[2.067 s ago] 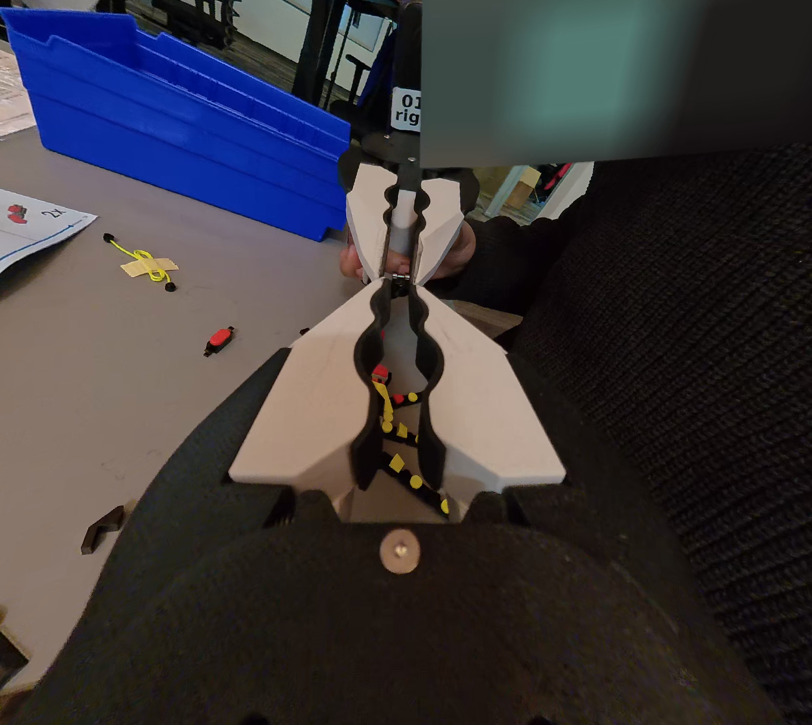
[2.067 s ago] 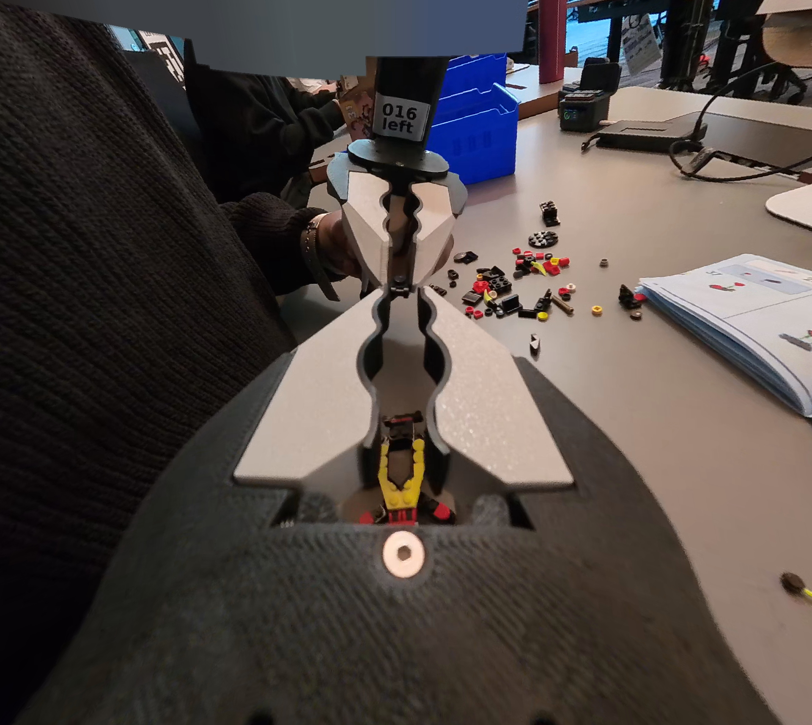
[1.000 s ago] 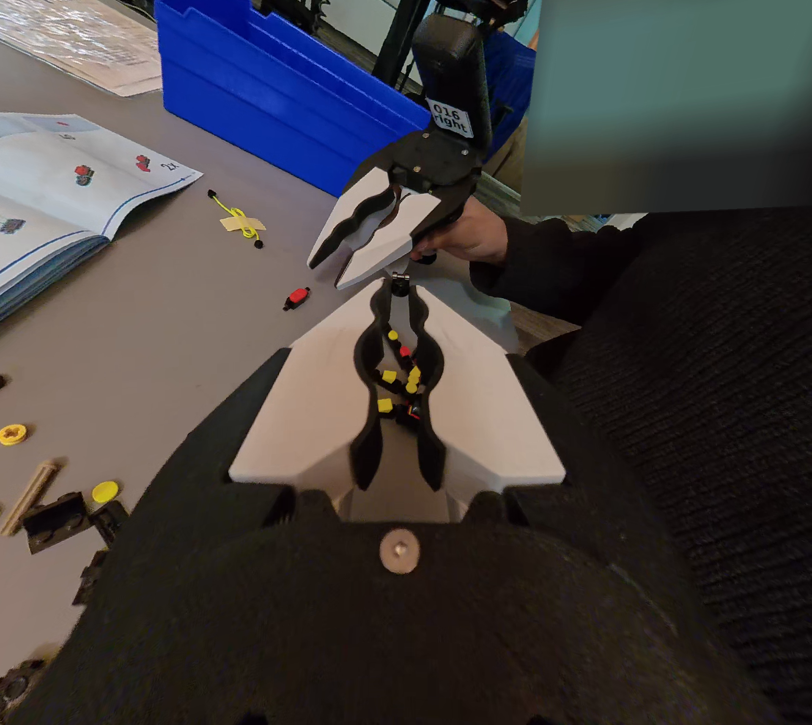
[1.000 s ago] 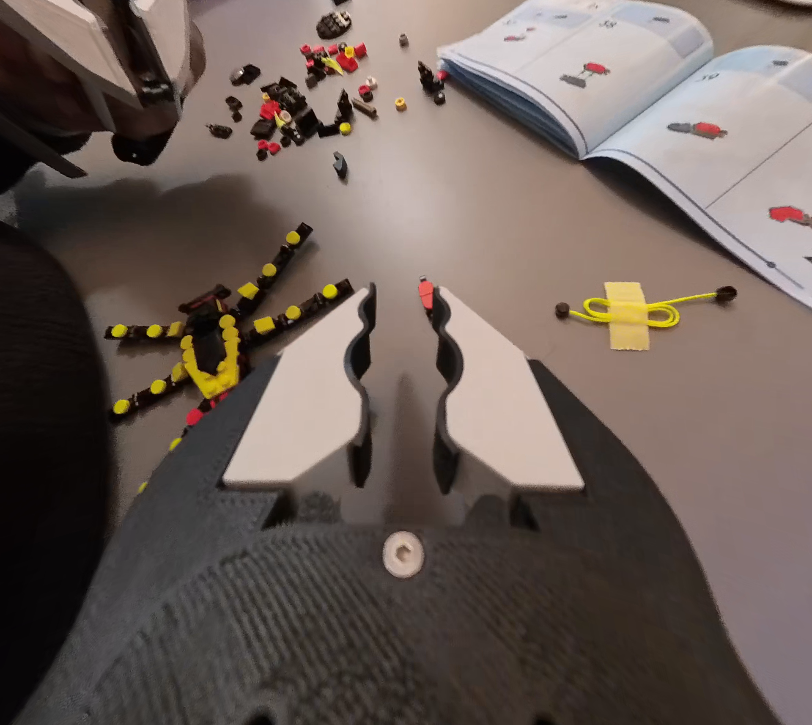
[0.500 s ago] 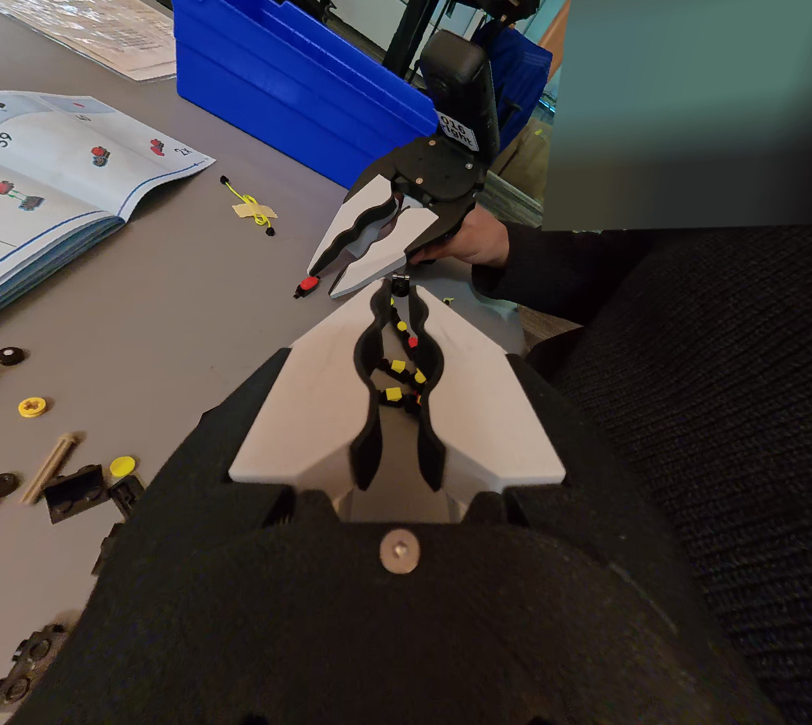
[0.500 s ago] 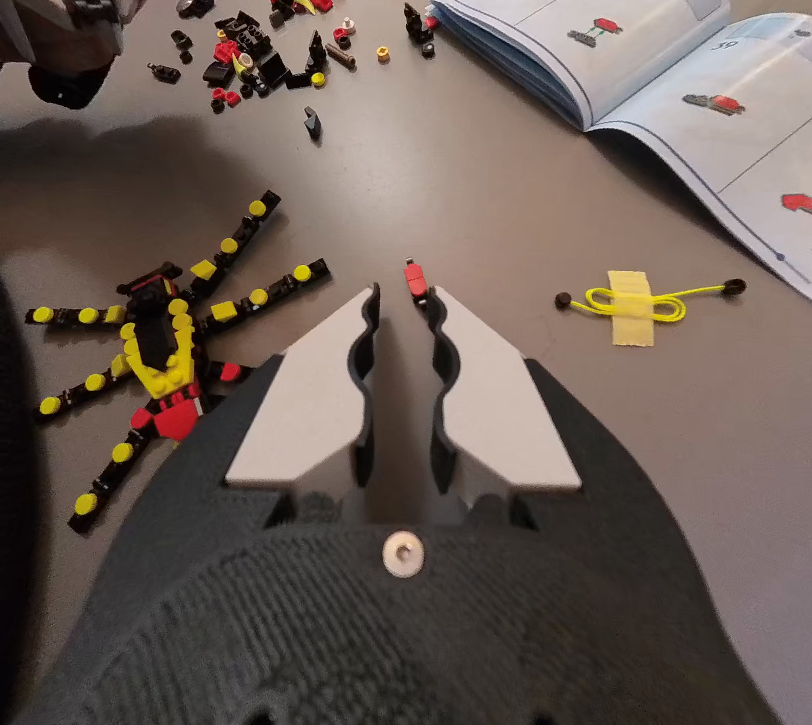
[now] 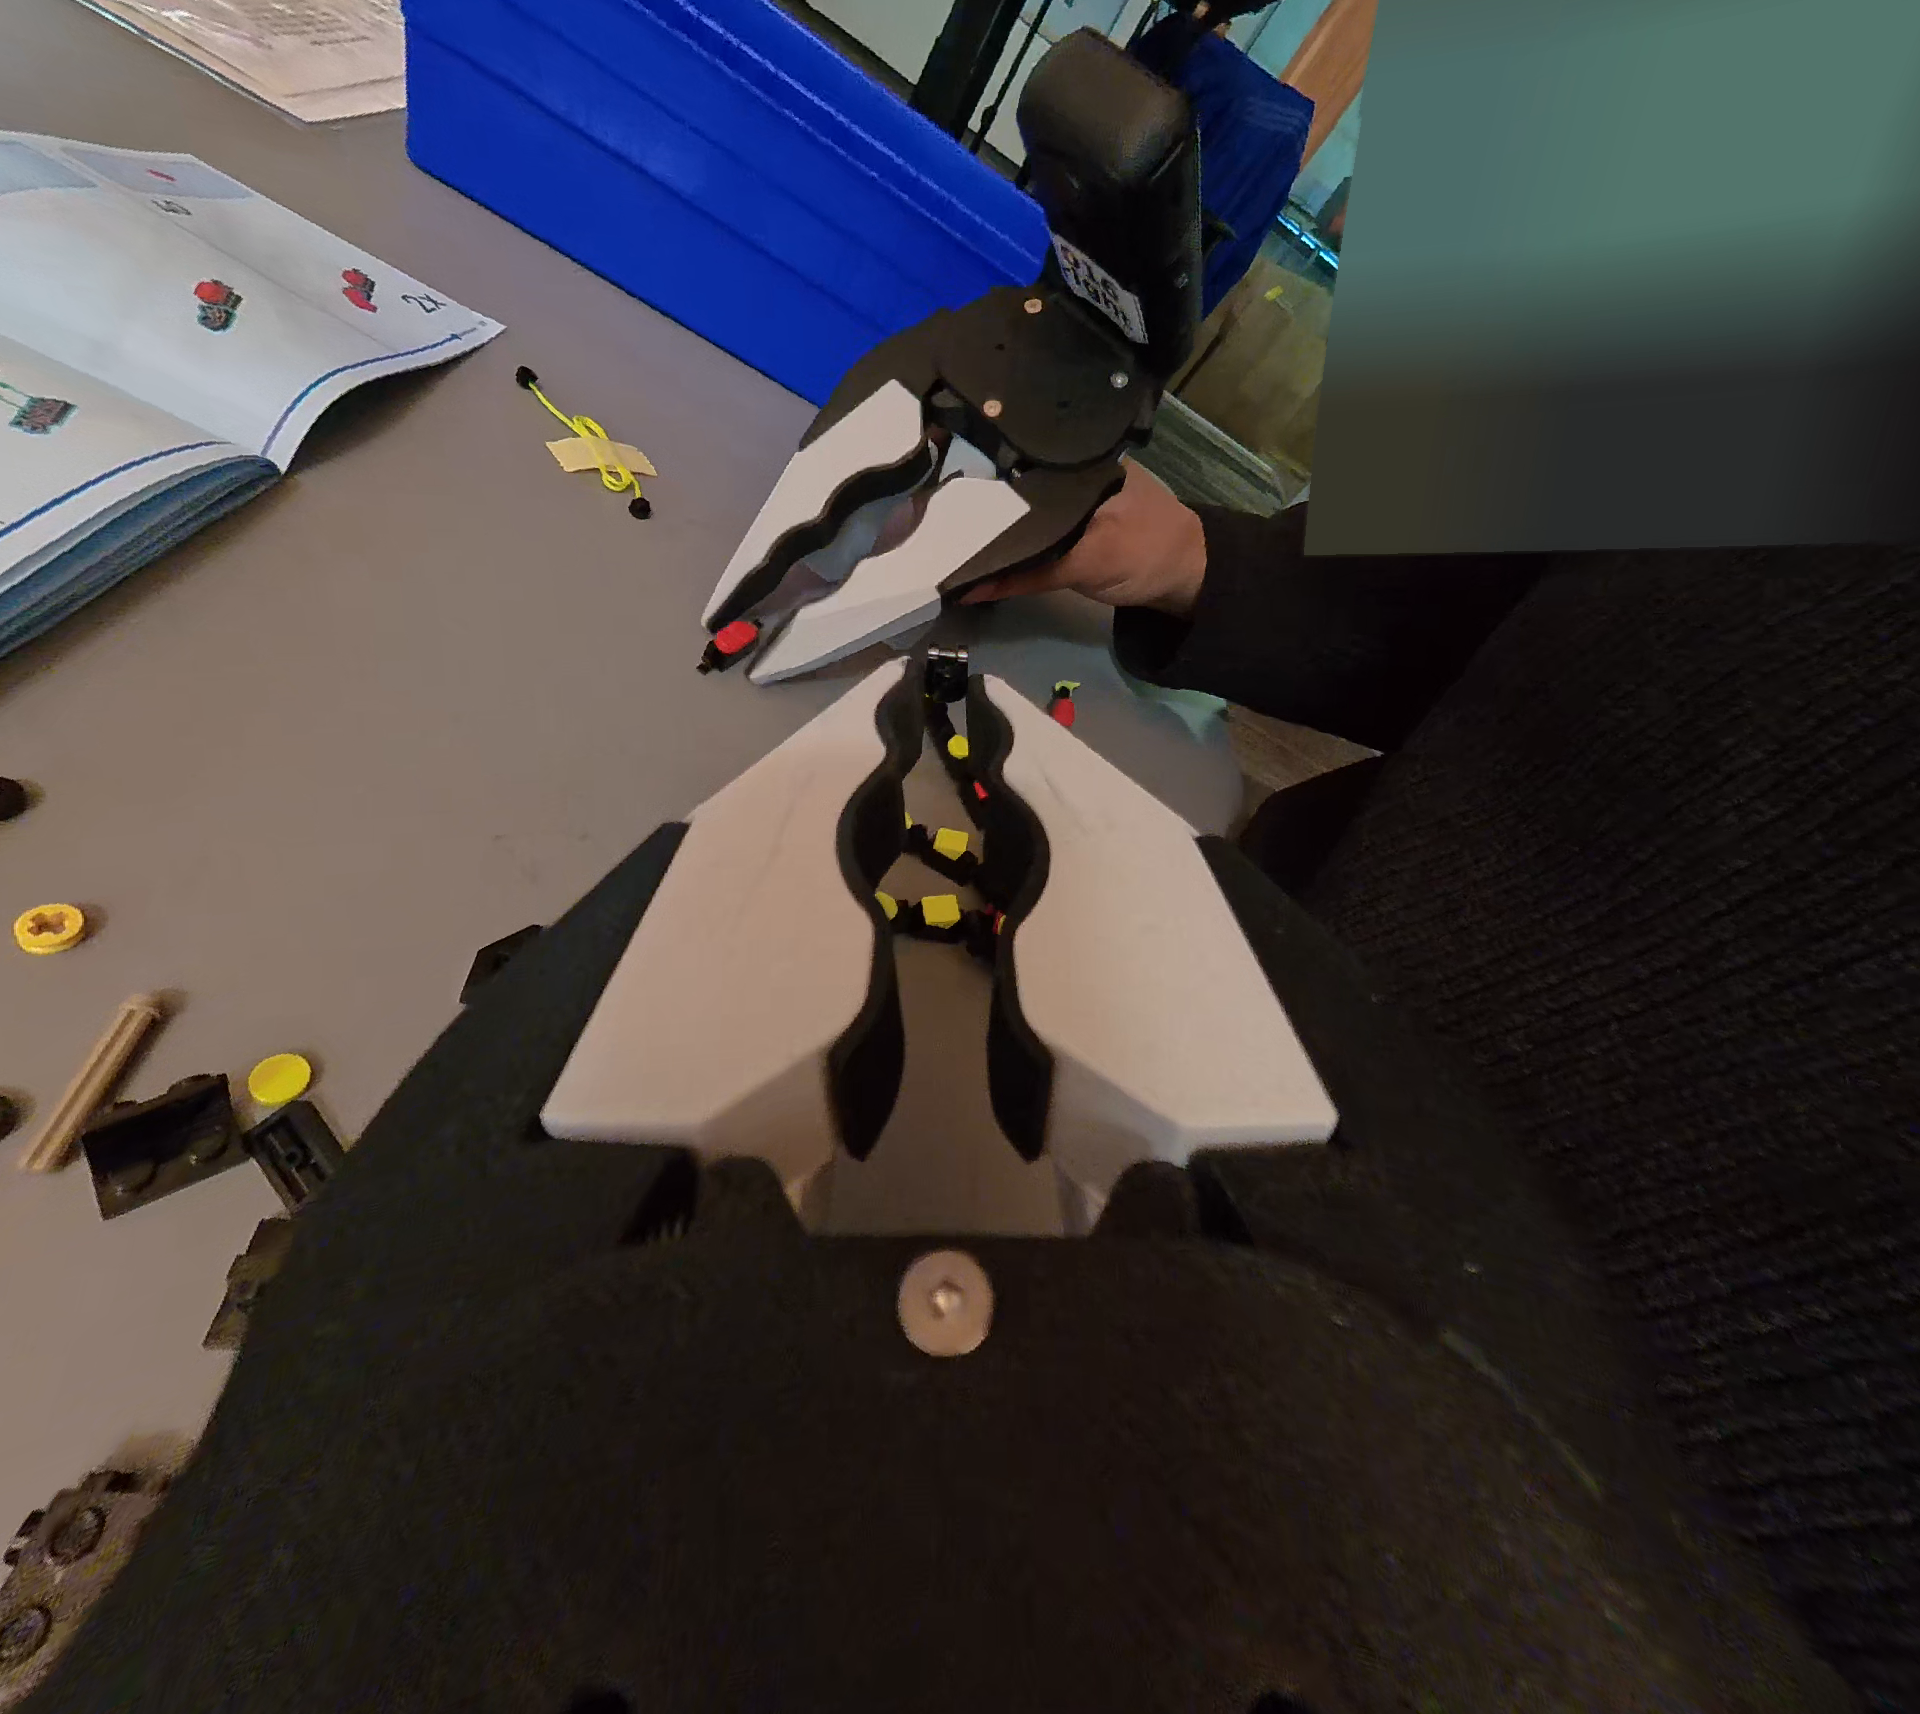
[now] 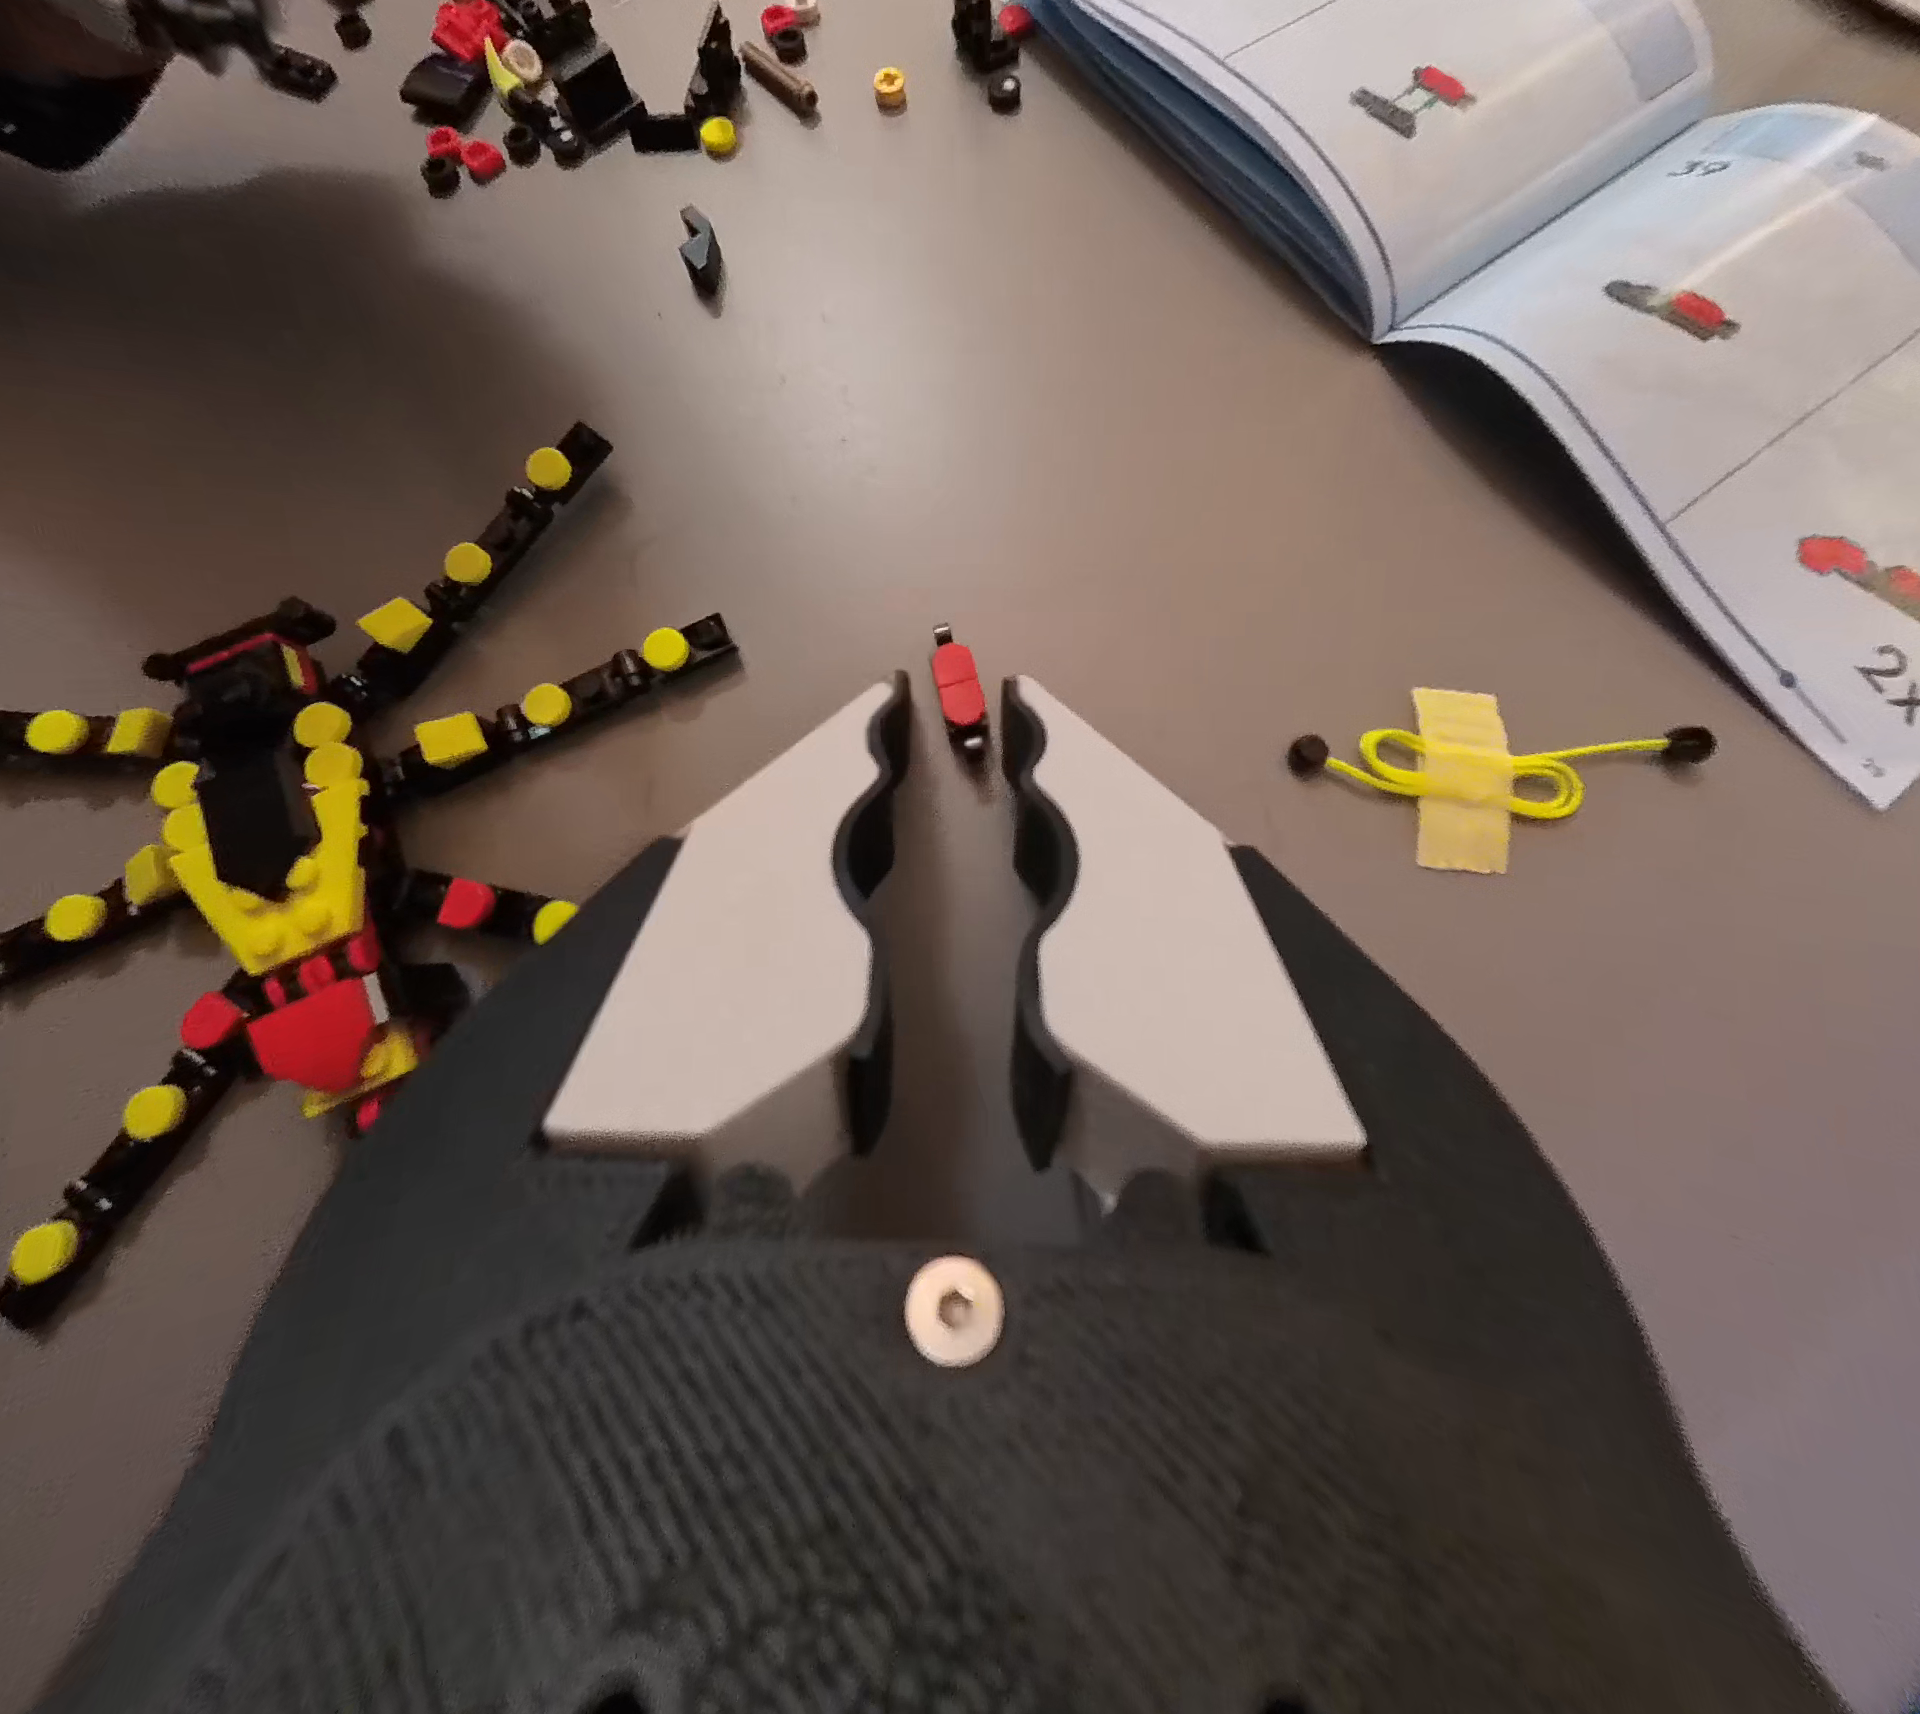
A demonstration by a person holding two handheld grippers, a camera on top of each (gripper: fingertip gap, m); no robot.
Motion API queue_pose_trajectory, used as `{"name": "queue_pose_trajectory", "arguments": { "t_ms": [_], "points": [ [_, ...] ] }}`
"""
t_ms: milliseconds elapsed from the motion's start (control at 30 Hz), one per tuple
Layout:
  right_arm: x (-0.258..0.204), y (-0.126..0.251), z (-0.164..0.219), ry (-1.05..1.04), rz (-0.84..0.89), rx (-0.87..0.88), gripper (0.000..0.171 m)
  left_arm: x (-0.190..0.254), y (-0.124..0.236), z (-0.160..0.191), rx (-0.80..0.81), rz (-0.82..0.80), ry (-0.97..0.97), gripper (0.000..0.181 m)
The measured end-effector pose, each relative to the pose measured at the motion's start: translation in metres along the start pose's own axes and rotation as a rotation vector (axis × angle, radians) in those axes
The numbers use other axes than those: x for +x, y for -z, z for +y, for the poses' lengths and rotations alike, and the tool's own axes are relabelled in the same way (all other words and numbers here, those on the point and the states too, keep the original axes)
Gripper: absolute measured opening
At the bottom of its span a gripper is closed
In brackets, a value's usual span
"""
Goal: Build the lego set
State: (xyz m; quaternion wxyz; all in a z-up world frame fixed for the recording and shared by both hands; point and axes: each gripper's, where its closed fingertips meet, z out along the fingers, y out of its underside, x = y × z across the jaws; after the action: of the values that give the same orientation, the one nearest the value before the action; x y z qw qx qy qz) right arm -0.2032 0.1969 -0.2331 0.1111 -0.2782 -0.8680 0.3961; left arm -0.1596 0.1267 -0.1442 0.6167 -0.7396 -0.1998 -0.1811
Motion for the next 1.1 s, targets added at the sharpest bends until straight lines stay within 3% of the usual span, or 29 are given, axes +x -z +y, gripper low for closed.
{"name": "queue_pose_trajectory", "arguments": {
  "t_ms": [67,167,333,400,633,1100],
  "points": [
    [-0.002,-0.001,-0.001,0.022,-0.001,-0.001,0.006,-0.003,-0.001,0.003,-0.015,-0.006,0.012,0.005],
    [-0.016,0.006,-0.015,-0.002,-0.081,0.065,0.006,-0.009,-0.002,0.011,-0.046,-0.019,0.061,0.005],
    [-0.068,0.038,-0.052,-0.156,-0.471,0.224,0.005,-0.006,-0.003,0.023,-0.102,0.033,0.104,0.005],
    [-0.080,0.046,-0.052,-0.142,-0.537,0.233,0.005,0.001,-0.004,0.030,-0.144,0.073,0.070,0.005],
    [-0.103,0.043,-0.039,0.063,-0.508,0.160,0.005,0.023,-0.011,0.046,-0.248,0.141,-0.076,0.005],
    [-0.108,0.041,-0.040,0.085,-0.514,0.150,0.005,0.028,-0.011,0.049,-0.266,0.159,-0.102,0.005]
  ]
}}
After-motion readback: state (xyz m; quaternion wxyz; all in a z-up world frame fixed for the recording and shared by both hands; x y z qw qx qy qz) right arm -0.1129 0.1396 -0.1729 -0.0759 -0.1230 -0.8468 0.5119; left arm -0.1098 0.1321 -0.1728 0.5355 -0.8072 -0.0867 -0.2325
